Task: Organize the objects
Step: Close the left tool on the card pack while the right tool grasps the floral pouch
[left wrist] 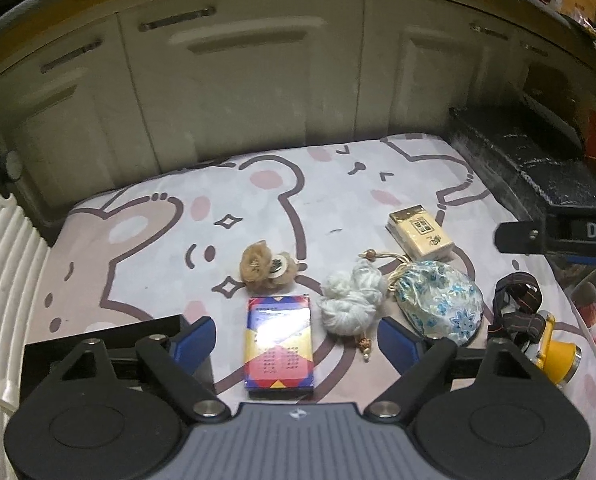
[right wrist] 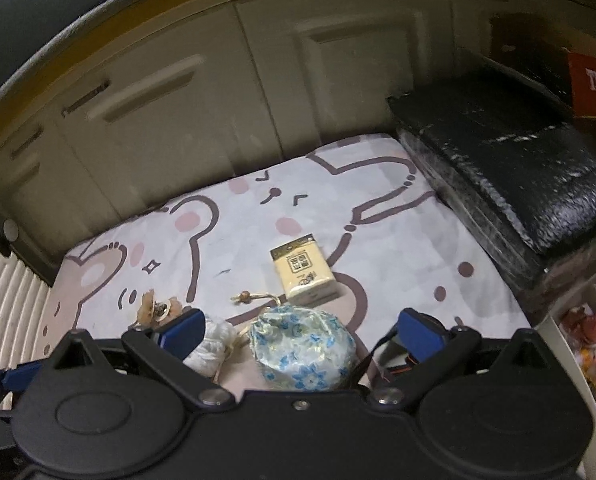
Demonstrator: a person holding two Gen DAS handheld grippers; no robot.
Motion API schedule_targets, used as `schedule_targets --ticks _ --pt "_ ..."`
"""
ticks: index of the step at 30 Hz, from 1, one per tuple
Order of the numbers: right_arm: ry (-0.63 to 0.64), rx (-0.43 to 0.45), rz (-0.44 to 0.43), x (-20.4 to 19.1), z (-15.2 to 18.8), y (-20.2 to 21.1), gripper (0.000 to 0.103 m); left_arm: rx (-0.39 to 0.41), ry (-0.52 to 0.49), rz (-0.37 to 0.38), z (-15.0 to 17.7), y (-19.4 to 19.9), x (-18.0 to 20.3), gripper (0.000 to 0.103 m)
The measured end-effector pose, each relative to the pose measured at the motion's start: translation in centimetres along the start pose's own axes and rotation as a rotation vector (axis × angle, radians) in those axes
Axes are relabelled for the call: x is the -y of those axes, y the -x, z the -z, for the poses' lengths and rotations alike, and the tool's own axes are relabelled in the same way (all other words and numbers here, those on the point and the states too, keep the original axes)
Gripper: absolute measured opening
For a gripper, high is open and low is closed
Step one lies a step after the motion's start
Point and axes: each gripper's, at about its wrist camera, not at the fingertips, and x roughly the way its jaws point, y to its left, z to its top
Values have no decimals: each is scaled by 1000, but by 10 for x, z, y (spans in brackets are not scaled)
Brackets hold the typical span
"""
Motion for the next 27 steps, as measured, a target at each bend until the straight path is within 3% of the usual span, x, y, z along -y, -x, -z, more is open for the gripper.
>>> schedule_targets --ticks 6,11,18,27 --pt "105 -10 -12 -12 -16 -17 103 -37 13 24 -2 -19 1 84" --pt "5 -37 -36 -3 -27 -42 103 -65 16 44 -2 -36 -2 77" --pt "-100 -96 -23 13 -16 -72 103 -113 4 53 2 -61 -7 70" --pt "-113 -115 -98 24 -4 -90 103 -158 0 51 3 -84 -10 70"
